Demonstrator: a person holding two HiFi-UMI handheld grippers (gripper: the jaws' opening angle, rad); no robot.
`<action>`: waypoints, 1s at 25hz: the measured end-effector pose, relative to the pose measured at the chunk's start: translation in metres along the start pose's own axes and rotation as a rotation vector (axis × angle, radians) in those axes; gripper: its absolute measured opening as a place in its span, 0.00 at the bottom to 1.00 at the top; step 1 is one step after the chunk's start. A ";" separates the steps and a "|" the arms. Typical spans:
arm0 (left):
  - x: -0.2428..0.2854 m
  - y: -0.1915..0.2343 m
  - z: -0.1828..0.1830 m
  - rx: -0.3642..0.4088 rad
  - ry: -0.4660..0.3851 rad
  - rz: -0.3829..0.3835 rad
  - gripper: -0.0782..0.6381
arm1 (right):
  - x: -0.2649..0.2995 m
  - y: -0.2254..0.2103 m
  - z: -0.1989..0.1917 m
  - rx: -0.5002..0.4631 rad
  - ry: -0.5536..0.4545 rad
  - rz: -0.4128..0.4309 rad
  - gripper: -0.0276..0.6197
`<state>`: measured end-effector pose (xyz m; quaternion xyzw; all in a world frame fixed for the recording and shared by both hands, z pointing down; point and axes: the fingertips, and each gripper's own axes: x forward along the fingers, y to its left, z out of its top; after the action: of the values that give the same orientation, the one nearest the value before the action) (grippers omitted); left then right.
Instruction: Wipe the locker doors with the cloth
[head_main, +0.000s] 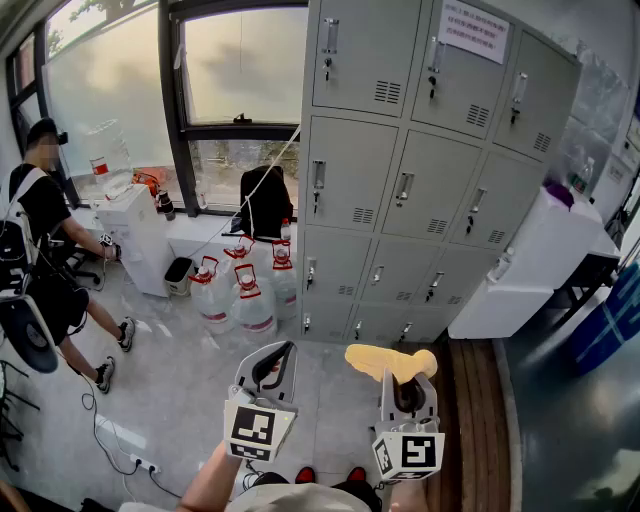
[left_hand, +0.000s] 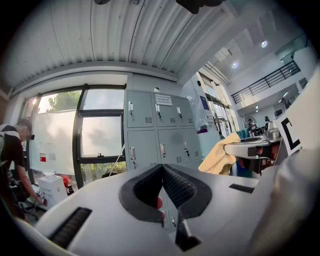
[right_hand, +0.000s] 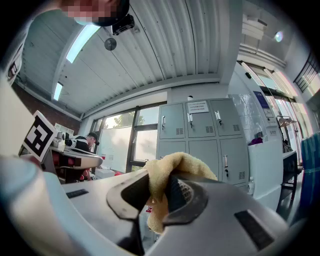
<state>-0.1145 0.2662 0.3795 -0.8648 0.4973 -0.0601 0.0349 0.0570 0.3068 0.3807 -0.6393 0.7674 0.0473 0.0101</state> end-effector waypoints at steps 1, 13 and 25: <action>0.001 0.000 -0.001 -0.001 0.002 -0.002 0.14 | 0.001 -0.001 0.000 0.007 -0.002 -0.001 0.15; 0.032 0.012 -0.013 -0.014 0.027 0.009 0.14 | 0.033 -0.008 -0.015 0.029 0.010 0.024 0.15; 0.143 0.066 -0.005 0.000 0.029 0.084 0.14 | 0.162 -0.046 -0.030 0.054 -0.019 0.087 0.15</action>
<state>-0.1003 0.1090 0.3863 -0.8421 0.5337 -0.0712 0.0300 0.0741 0.1373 0.3951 -0.6043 0.7954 0.0329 0.0324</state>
